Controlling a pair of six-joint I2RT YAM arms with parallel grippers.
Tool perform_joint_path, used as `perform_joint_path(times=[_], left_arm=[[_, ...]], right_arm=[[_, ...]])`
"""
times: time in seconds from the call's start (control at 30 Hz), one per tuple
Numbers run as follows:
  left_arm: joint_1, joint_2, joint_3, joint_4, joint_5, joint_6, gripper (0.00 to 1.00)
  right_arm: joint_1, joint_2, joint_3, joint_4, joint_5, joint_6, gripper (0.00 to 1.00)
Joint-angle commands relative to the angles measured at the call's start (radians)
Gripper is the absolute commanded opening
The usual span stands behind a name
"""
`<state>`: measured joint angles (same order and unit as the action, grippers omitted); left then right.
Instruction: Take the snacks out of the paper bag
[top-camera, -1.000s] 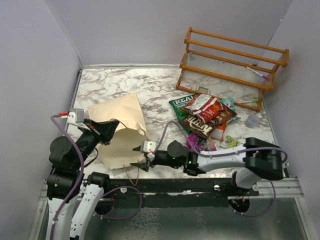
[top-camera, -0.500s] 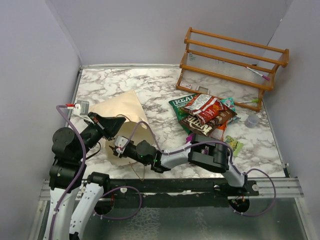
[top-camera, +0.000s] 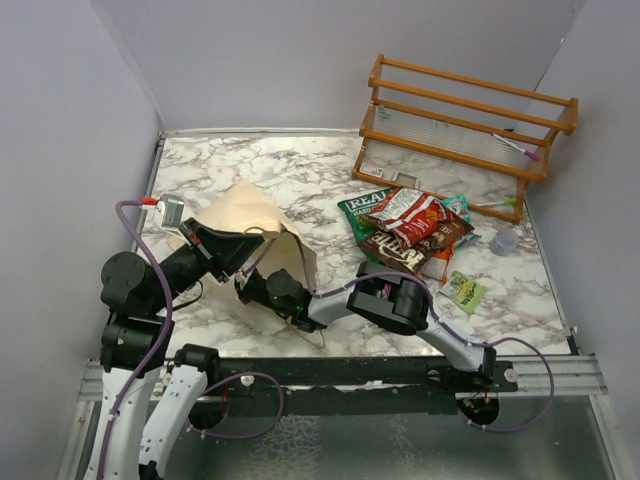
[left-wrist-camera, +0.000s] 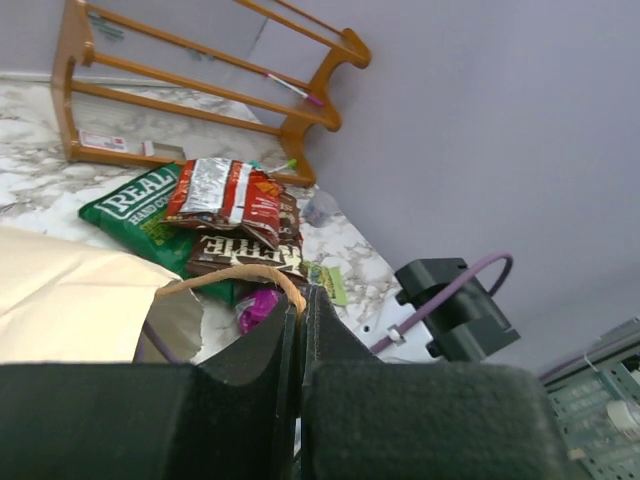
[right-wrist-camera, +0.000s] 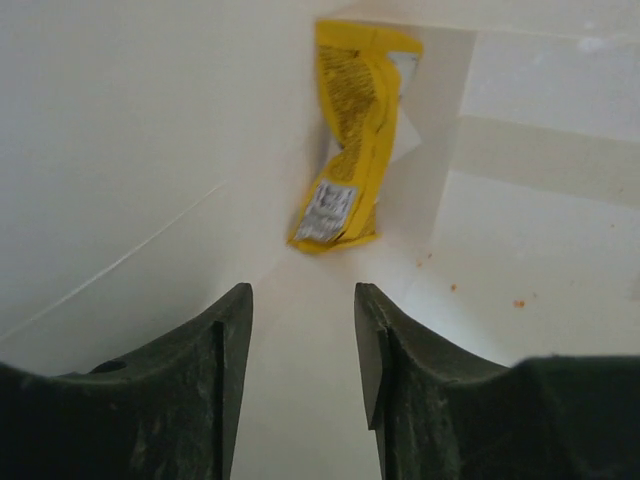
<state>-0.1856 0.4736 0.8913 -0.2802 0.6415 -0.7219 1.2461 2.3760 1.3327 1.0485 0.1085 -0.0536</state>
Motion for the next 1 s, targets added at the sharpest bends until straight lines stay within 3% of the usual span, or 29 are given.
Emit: perform_joint_path(times=[0.0, 0.27, 0.4, 0.57, 0.7, 0.97], left_arm=[[0.000, 0.016, -0.022, 0.168, 0.139, -0.075, 0.00], [0.000, 0.066, -0.089, 0.347, 0.194, -0.192, 0.00], [0.000, 0.103, -0.090, 0.362, 0.209, -0.207, 0.00], [0.000, 0.099, -0.110, 0.460, 0.228, -0.277, 0.00], [0.000, 0.092, -0.130, 0.461, 0.231, -0.285, 0.00], [0.000, 0.122, -0.138, 0.467, 0.244, -0.289, 0.00]], right_arm=[[-0.011, 0.043, 0.066, 0.015, -0.116, 0.056, 0.47], [-0.012, 0.082, 0.091, -0.010, -0.281, 0.083, 0.54], [-0.013, 0.096, 0.107, -0.036, -0.376, 0.083, 0.65], [-0.015, 0.135, 0.177, -0.109, -0.344, 0.086, 0.74], [-0.017, 0.180, 0.272, -0.182, -0.335, 0.103, 0.73], [-0.019, 0.299, 0.498, -0.308, -0.473, 0.097, 0.70]])
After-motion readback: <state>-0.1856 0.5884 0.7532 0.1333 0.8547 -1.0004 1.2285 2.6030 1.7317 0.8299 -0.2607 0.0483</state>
